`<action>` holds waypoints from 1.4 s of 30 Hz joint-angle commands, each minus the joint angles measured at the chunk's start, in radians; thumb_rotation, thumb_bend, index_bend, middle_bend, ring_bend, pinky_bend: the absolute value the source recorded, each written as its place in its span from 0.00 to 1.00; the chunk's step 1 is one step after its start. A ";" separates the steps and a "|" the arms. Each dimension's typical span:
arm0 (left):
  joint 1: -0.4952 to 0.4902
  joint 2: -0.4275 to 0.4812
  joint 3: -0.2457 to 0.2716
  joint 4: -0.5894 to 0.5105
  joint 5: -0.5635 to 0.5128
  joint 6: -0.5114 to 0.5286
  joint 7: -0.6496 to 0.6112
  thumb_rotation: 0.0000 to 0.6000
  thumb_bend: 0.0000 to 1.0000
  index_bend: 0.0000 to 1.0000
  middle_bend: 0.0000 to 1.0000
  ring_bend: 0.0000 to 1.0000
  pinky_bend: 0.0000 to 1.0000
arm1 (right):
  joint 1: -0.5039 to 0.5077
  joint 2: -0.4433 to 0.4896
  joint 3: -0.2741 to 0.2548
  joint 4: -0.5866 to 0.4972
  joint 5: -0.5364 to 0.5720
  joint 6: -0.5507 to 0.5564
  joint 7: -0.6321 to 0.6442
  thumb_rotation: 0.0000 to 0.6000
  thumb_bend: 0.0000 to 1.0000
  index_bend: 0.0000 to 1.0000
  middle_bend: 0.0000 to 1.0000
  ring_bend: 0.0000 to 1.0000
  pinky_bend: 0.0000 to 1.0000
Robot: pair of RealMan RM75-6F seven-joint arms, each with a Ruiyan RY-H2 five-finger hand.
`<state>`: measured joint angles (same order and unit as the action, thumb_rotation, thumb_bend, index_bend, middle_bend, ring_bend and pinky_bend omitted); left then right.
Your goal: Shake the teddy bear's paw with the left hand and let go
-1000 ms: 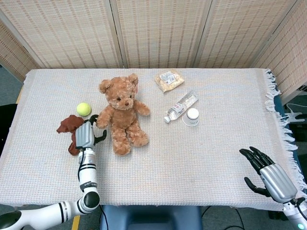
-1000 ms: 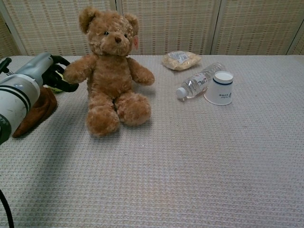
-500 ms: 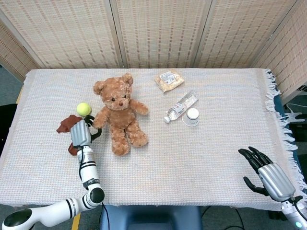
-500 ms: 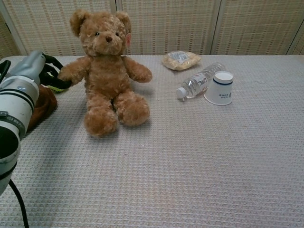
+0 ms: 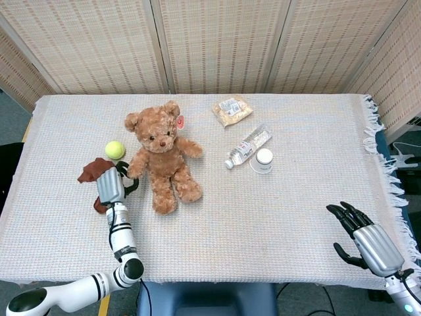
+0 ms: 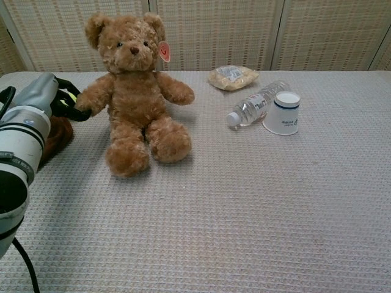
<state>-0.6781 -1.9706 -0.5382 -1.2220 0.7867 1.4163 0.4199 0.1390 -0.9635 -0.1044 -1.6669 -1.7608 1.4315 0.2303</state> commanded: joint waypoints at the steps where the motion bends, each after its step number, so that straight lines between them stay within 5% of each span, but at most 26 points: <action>1: -0.002 -0.019 0.010 0.046 0.113 0.041 -0.119 1.00 0.34 0.46 0.54 0.43 0.36 | 0.000 0.000 -0.001 0.000 0.000 -0.002 -0.001 1.00 0.31 0.00 0.08 0.00 0.16; 10: 0.015 0.004 -0.004 -0.019 0.005 -0.026 -0.005 1.00 0.34 0.46 0.55 0.43 0.36 | 0.000 0.000 -0.002 0.000 -0.001 -0.001 0.000 1.00 0.31 0.00 0.08 0.00 0.16; 18: 0.010 -0.020 0.015 0.053 0.156 0.035 -0.177 1.00 0.34 0.46 0.54 0.43 0.36 | 0.002 0.000 -0.001 0.000 0.002 -0.004 -0.002 1.00 0.31 0.00 0.08 0.00 0.16; 25: 0.024 -0.002 0.003 0.008 0.075 -0.019 -0.097 1.00 0.34 0.46 0.54 0.43 0.36 | 0.003 0.000 -0.002 -0.001 0.003 -0.006 -0.003 1.00 0.31 0.00 0.08 0.00 0.16; 30: 0.038 0.024 0.024 -0.016 0.115 -0.019 -0.124 1.00 0.34 0.32 0.40 0.37 0.36 | 0.003 0.000 -0.001 -0.001 0.003 -0.004 0.000 1.00 0.31 0.00 0.08 0.00 0.16; 35: 0.091 0.114 0.109 -0.070 0.249 -0.004 -0.200 1.00 0.34 0.05 0.13 0.16 0.32 | 0.003 0.001 -0.001 -0.001 0.005 -0.005 0.001 1.00 0.31 0.00 0.08 0.00 0.16; 42: 0.209 0.383 0.348 -0.173 0.489 -0.008 -0.201 1.00 0.35 0.00 0.02 0.05 0.27 | 0.002 0.001 -0.003 -0.002 0.003 -0.005 -0.002 1.00 0.31 0.00 0.08 0.00 0.16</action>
<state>-0.5329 -1.7053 -0.3011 -1.3454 1.1654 1.4043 0.2169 0.1409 -0.9622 -0.1076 -1.6686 -1.7582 1.4265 0.2289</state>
